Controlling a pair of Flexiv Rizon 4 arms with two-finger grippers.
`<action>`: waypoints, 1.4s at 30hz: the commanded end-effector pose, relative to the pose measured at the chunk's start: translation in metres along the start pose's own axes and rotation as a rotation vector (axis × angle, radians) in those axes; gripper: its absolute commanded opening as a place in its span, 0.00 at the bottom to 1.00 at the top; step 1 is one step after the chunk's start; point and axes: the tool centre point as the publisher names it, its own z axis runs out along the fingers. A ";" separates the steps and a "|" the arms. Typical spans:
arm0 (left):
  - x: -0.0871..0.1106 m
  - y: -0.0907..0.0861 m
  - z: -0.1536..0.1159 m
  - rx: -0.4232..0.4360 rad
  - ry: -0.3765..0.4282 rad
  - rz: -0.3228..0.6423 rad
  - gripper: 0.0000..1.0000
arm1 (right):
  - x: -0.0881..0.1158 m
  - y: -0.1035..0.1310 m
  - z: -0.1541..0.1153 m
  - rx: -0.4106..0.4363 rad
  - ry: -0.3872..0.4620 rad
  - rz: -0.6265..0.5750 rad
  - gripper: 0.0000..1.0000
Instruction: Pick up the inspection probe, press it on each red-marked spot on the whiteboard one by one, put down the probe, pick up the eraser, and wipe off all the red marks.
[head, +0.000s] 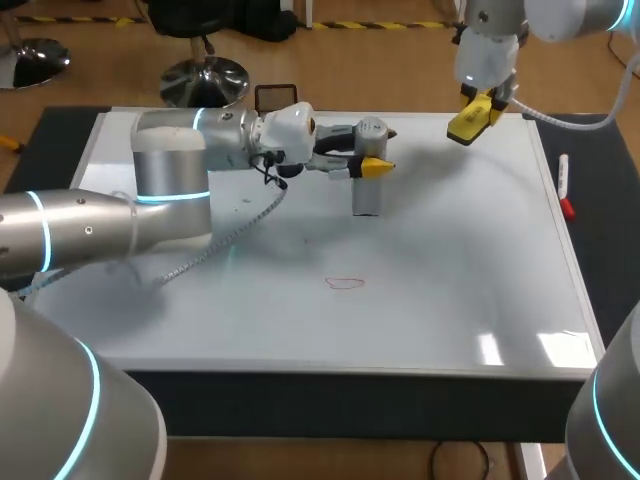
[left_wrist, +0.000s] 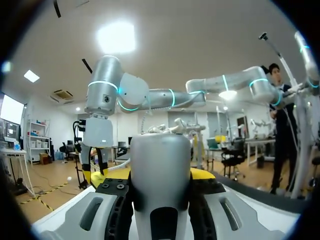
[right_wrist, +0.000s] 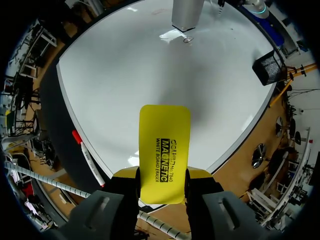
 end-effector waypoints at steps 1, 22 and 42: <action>0.000 0.005 0.008 0.004 -0.199 0.002 0.00 | 0.000 -0.001 -0.001 0.001 0.004 -0.002 0.00; -0.027 0.016 0.006 -0.008 -0.197 0.017 0.00 | 0.000 -0.001 -0.001 0.001 0.004 -0.002 0.00; -0.037 0.034 -0.002 -0.026 -0.200 -0.005 0.00 | 0.000 -0.001 -0.001 0.001 0.004 -0.002 0.00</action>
